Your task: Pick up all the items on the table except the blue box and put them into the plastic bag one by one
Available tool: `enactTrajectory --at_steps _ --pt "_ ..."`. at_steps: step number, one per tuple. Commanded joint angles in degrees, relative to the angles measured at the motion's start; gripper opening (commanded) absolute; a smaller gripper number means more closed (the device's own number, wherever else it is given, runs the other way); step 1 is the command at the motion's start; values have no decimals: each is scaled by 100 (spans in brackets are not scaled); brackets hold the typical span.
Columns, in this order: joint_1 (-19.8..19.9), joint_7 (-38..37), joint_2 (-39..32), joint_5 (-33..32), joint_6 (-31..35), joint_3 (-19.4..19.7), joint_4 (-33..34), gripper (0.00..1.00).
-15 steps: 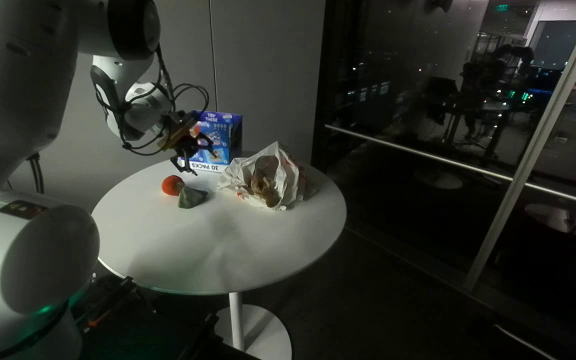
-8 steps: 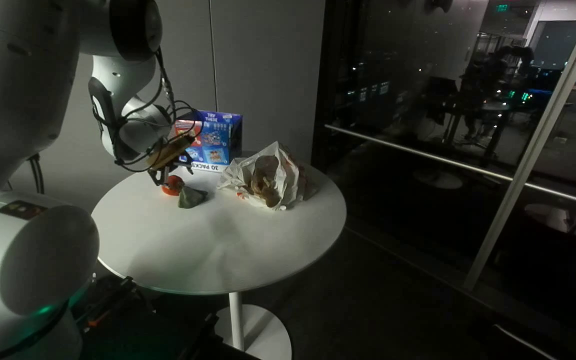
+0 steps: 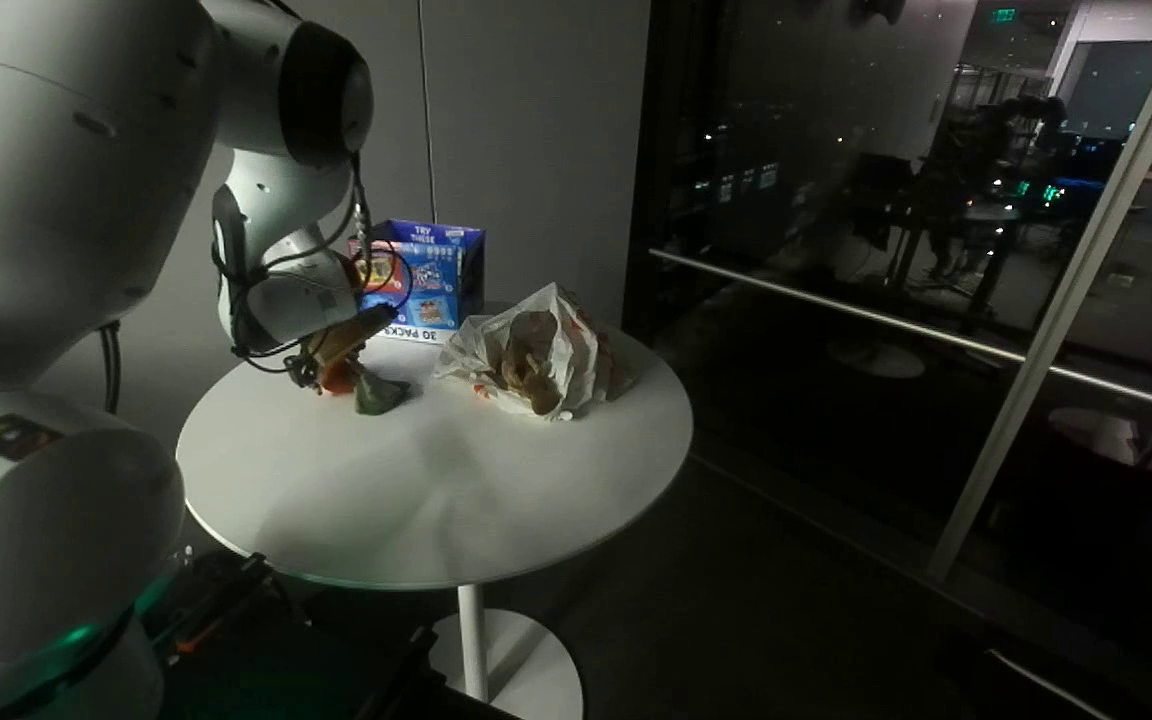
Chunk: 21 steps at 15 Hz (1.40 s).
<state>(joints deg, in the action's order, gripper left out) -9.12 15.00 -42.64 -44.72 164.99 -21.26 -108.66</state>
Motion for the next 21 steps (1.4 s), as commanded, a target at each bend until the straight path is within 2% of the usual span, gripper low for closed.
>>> enactTrajectory --at_steps 1,3,4,6,9,10,12,17,21 --pt "1161 1476 -343 513 182 -1186 -167 50" --pt "1759 2189 -568 719 7 -1831 -211 36" --pt "1712 2642 -514 1189 35 -1789 -285 27" --pt "1951 3220 -529 1621 -105 -2037 -359 12" --pt "1900 3722 -386 2181 -133 -1950 -377 9" --pt "1720 3671 -154 2197 59 -1716 -450 13" --pt "1286 3270 363 2097 509 -1117 -590 10" --pt "445 2364 1458 2025 1355 325 -1051 12" --pt "-426 1381 2094 1505 1702 1979 -1290 12"
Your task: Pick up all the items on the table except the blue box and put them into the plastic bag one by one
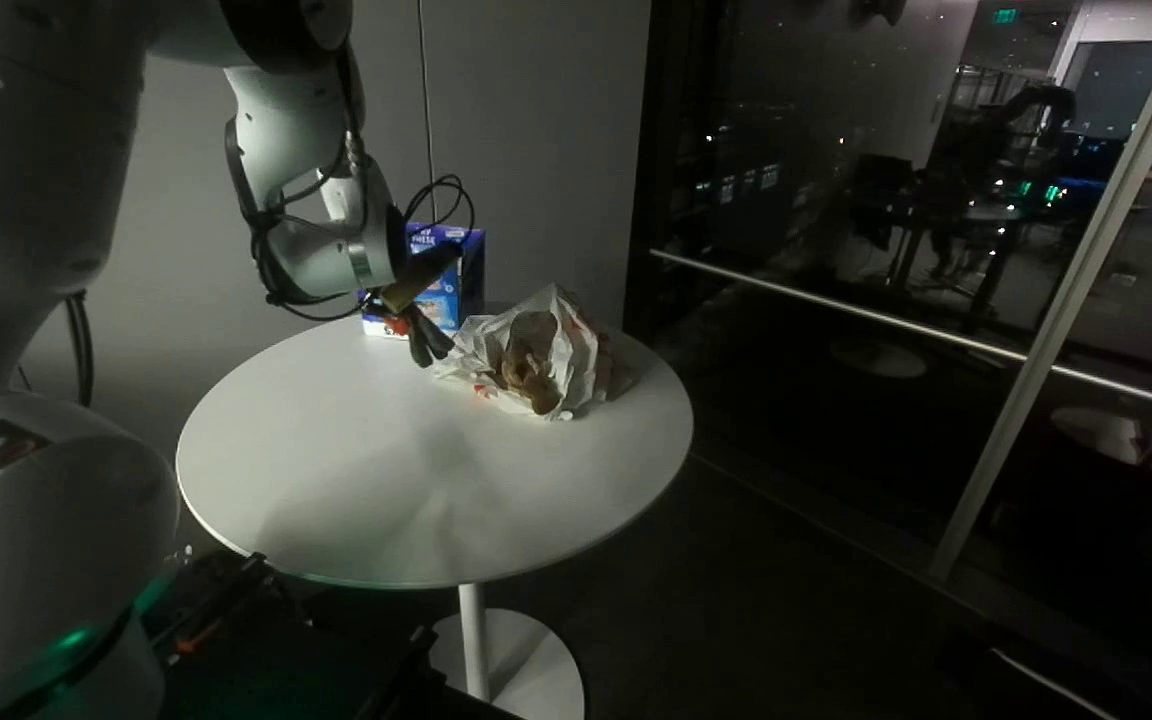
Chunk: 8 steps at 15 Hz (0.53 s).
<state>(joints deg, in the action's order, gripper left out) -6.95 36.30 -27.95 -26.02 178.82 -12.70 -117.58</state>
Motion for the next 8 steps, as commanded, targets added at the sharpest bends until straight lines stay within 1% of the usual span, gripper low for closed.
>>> enactTrajectory --at_steps 1,2,4,5,7,8 --pt "-848 -1050 719 -592 294 1555 -397 12" --pt "-1065 -1419 793 -894 243 1996 -368 12" --pt "-1556 -2332 825 -1703 -20 2901 -169 12" --pt "-1869 -2745 779 -2050 -223 3349 -55 12" --pt "-2732 -3601 592 -2691 -763 4262 16 12" --pt "-3005 -4019 525 -3024 -1118 4472 -16 12"
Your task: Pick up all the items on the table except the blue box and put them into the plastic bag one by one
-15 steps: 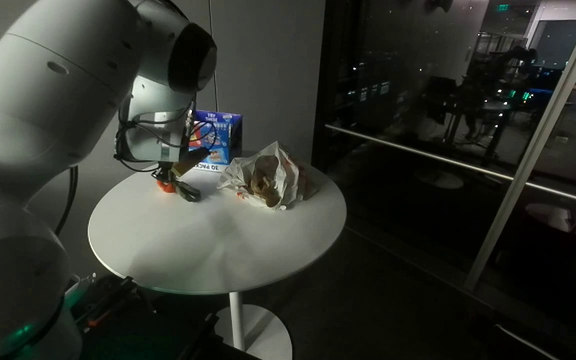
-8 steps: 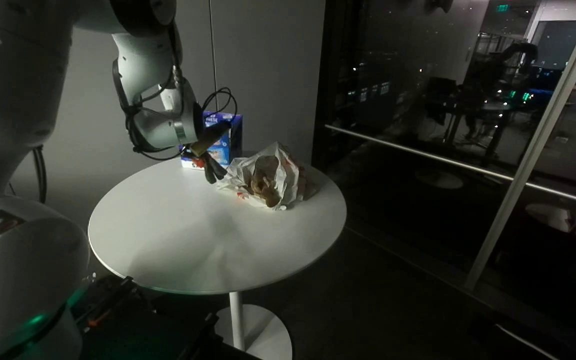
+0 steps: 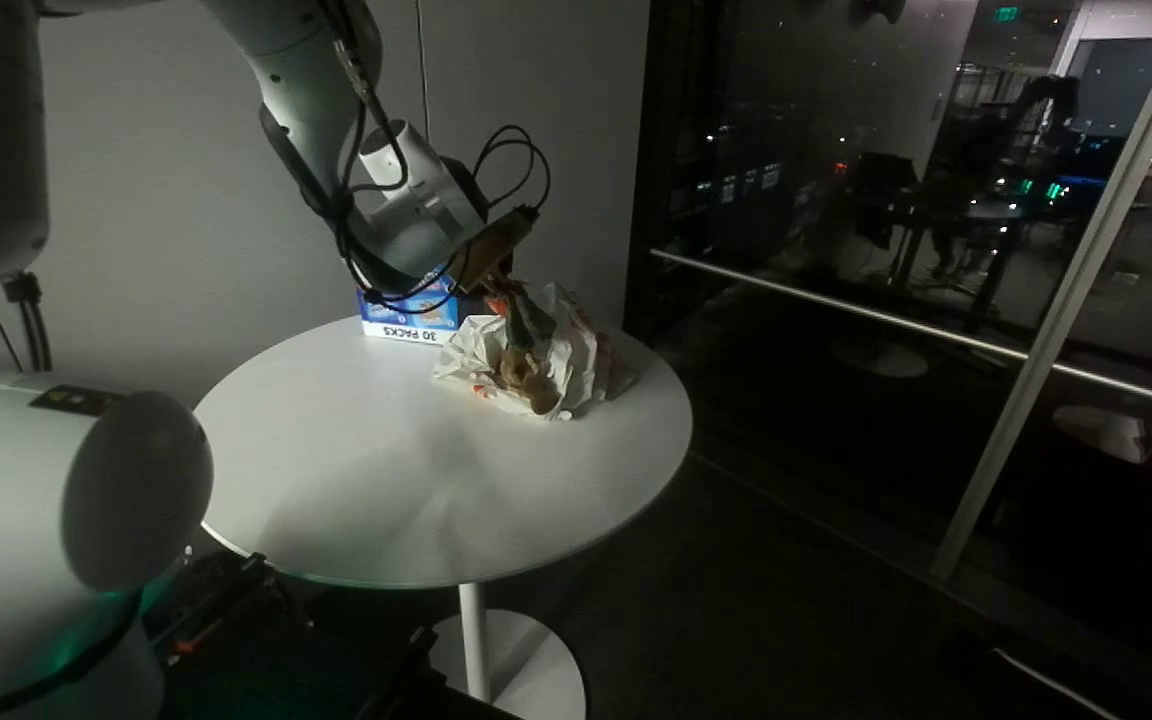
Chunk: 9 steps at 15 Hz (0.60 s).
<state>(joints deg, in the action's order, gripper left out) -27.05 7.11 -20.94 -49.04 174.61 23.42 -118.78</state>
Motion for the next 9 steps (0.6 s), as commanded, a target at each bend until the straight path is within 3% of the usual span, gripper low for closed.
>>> enactTrajectory --at_steps 1,5,9 --pt "-1171 -1386 -253 -935 -1116 866 30 12" --pt "-1556 -1800 -734 -1169 -1808 686 69 12" --pt "-1957 -2403 -1405 -1658 -2061 988 713 12"
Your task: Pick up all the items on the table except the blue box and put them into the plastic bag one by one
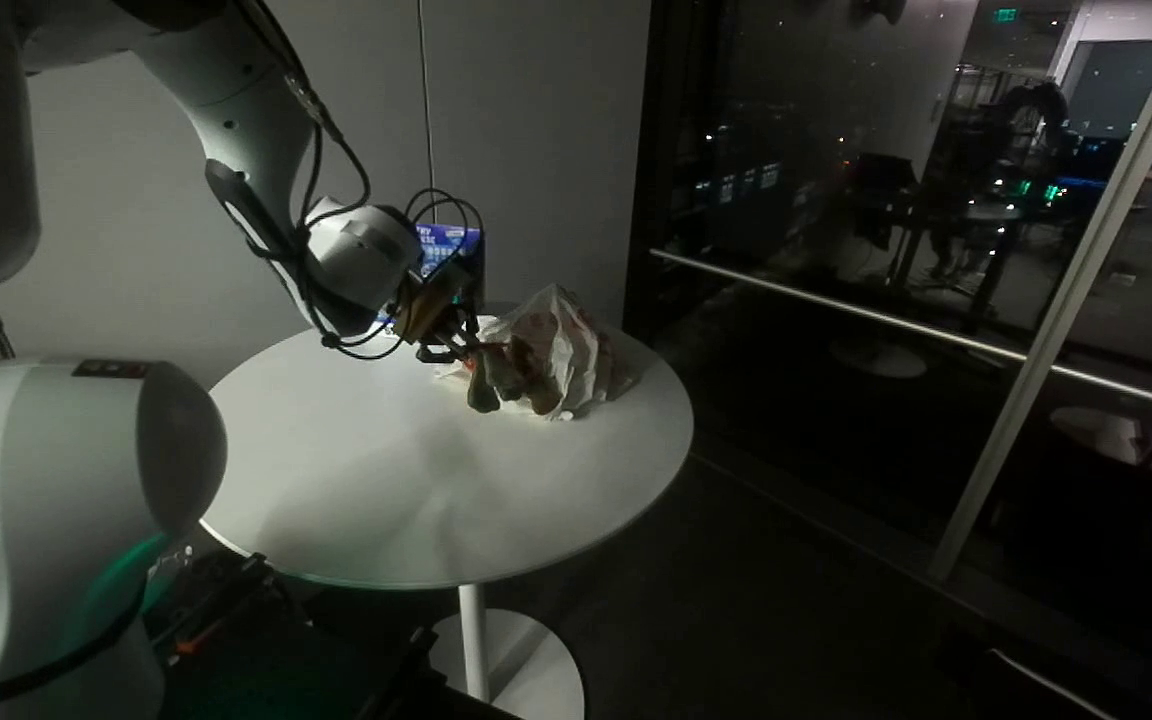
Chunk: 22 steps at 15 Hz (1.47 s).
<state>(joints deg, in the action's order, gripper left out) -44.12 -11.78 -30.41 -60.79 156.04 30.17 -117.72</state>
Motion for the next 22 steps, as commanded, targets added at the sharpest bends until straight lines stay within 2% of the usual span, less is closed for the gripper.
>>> enactTrajectory --at_steps 1,2,3,6,8,11,14,22 --pt "-324 -716 -549 -632 -279 400 741 12" --pt "291 -1179 -404 -1317 -709 -280 935 12" --pt "403 -1337 -419 -1564 -964 -418 1049 12" --pt "1142 -1670 -438 -2254 -1825 -1294 1344 12" --pt "1732 -1508 -527 -2174 -2250 -1922 1491 12" --pt "2463 -1359 -732 -2088 -2356 -2599 1722 12" --pt "2730 -1330 -1007 -2401 -2397 -2843 2051 12" --pt "2859 -1650 -1548 -3708 -2456 -3068 2764 10"
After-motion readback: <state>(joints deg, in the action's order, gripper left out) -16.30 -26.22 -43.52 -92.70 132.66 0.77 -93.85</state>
